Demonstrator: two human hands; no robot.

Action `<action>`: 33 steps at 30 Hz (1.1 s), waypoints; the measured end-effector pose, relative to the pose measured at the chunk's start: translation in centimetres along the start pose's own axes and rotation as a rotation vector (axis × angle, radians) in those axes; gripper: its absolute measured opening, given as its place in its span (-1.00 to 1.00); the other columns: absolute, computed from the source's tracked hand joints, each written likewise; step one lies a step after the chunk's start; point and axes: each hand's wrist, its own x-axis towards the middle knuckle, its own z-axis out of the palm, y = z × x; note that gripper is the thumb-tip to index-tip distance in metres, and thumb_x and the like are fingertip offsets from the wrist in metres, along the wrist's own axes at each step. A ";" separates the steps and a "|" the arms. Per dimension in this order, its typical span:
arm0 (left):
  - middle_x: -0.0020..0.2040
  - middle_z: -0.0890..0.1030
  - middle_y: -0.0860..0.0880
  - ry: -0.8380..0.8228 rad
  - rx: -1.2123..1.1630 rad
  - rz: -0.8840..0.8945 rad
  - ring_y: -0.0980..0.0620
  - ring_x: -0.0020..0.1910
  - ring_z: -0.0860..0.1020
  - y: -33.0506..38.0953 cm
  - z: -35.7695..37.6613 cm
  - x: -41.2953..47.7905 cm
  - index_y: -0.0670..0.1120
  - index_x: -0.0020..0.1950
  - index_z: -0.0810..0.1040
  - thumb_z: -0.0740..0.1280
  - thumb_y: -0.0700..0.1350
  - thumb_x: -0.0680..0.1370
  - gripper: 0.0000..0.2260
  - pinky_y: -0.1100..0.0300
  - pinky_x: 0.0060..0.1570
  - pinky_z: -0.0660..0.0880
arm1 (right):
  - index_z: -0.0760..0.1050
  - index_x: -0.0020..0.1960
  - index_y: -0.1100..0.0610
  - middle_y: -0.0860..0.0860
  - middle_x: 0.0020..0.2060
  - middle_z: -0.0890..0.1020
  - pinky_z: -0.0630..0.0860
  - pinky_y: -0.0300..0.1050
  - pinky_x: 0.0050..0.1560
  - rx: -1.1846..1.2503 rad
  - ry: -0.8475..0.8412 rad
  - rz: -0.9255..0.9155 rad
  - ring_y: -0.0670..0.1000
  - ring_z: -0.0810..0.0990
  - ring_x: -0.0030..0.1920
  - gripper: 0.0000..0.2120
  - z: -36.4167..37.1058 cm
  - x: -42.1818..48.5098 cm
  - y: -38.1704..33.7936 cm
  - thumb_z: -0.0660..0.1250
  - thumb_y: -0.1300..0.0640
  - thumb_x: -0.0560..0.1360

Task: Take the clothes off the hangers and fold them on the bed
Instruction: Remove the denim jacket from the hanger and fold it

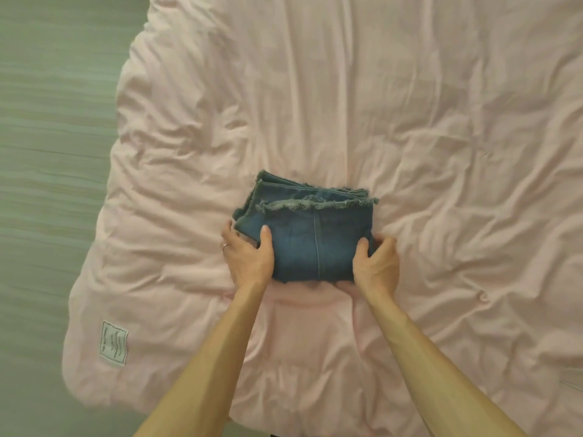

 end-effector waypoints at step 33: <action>-0.02 0.74 -0.01 -0.624 -0.428 -0.291 0.02 -0.06 0.71 1.9 0.7 5.6 -0.08 0.15 0.67 0.58 0.08 0.40 -0.60 0.15 -0.14 0.61 | 0.62 0.20 -0.05 -0.13 0.08 0.70 0.53 0.05 0.30 0.400 -0.505 0.151 -0.04 0.64 0.16 -0.32 0.4 5.2 -2.2 0.43 -0.45 0.24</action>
